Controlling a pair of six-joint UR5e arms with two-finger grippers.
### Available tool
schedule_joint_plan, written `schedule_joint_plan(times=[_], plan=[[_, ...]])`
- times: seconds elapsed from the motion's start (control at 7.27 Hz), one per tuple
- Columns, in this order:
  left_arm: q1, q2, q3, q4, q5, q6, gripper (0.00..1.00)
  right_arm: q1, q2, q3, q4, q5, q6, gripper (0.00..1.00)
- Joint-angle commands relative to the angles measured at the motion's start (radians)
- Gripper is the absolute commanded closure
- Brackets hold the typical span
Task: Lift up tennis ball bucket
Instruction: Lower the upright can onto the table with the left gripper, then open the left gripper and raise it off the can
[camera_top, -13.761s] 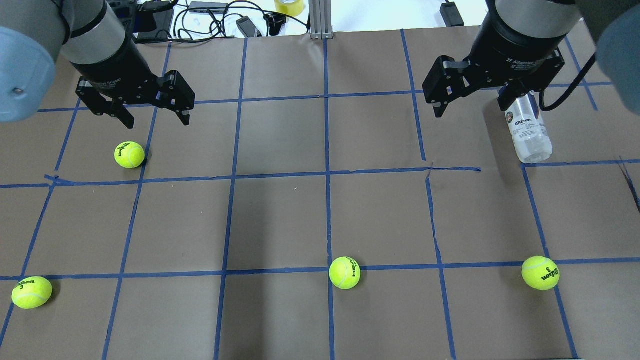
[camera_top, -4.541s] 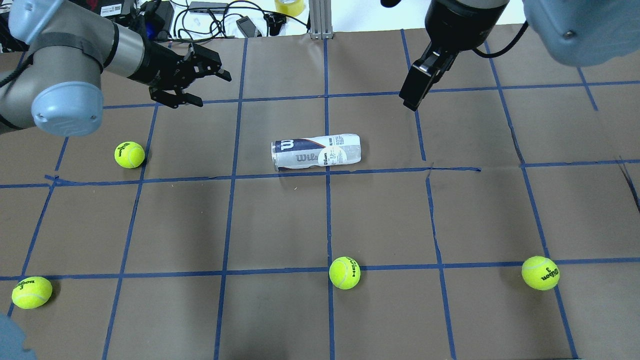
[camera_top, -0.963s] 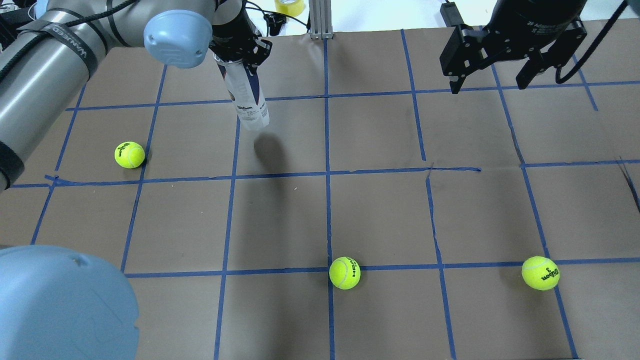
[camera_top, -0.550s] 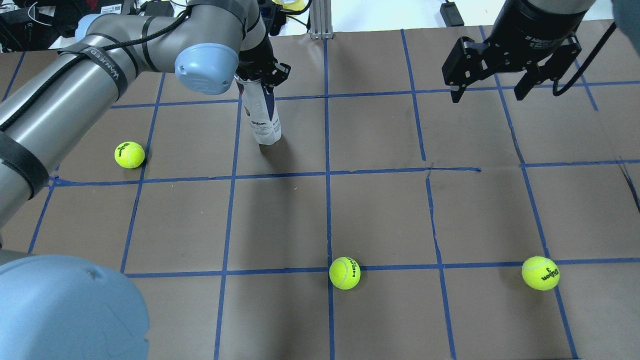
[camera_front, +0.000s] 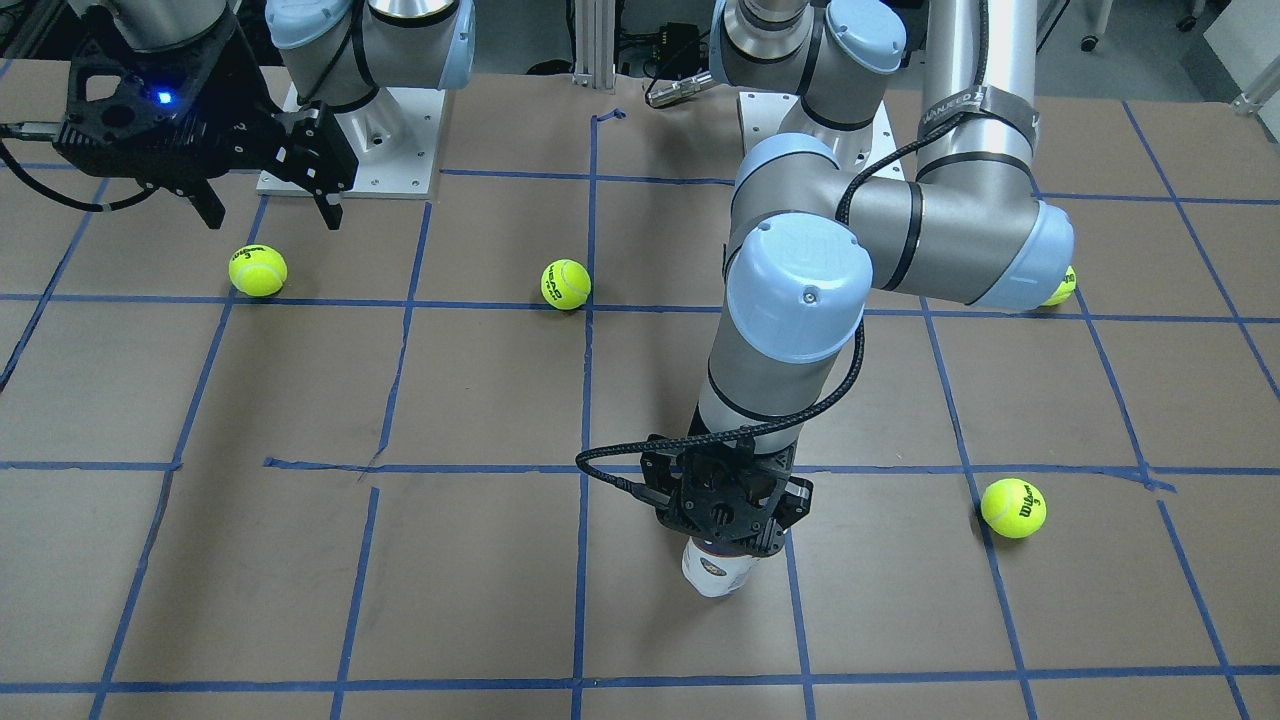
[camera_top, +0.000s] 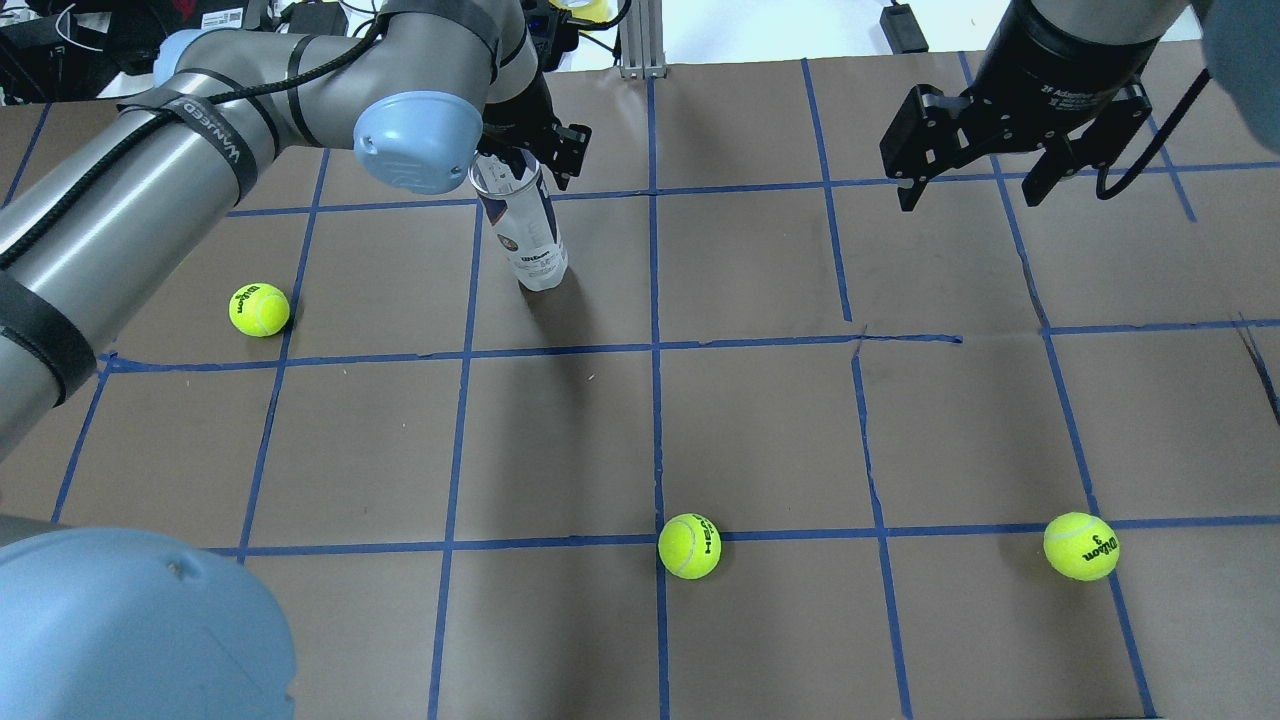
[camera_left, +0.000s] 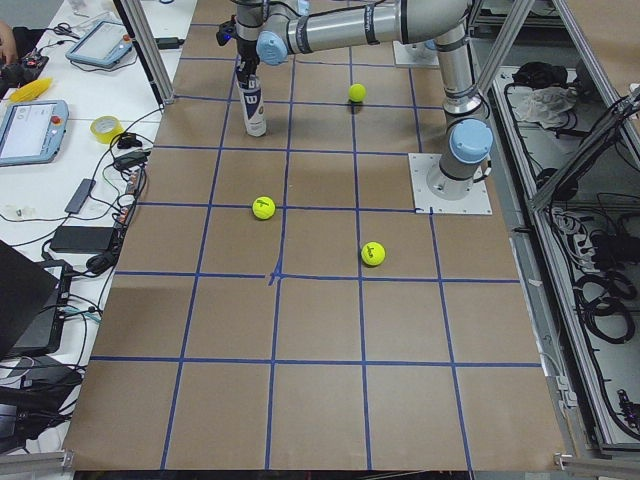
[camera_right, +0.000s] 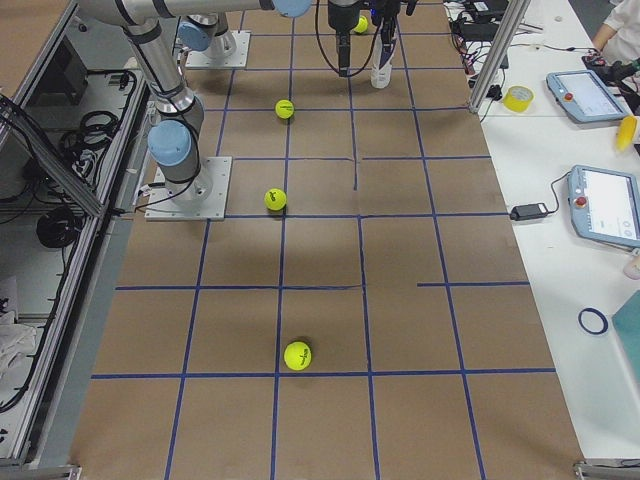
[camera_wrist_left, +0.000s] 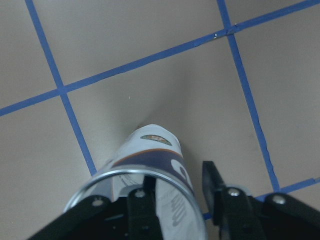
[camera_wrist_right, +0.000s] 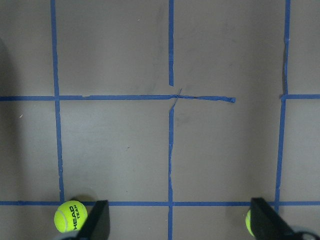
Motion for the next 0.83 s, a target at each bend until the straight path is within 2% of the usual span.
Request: schedule_joint_plan(times=[0.0, 0.28, 0.41, 0.55, 0.69], plan=[[-0.001, 0.037, 0.016, -0.033, 0.000, -0.003, 0.00, -0.006, 0.029, -0.004, 0.008, 0.004, 0.007, 0.00], [0.013, 0.109, 0.132, -0.267, 0.021, -0.011, 0.00, -0.004, 0.032, -0.021, -0.001, 0.006, 0.009, 0.00], [0.027, 0.143, 0.166, -0.335, 0.076, -0.034, 0.00, -0.004, 0.032, -0.021, 0.001, 0.026, 0.015, 0.00], [0.072, 0.175, 0.162, -0.383, 0.075, -0.039, 0.00, -0.006, 0.032, -0.029, -0.012, 0.079, 0.015, 0.00], [0.112, 0.198, 0.154, -0.426, 0.068, -0.045, 0.00, -0.003, 0.031, -0.044, -0.059, 0.089, 0.010, 0.00]])
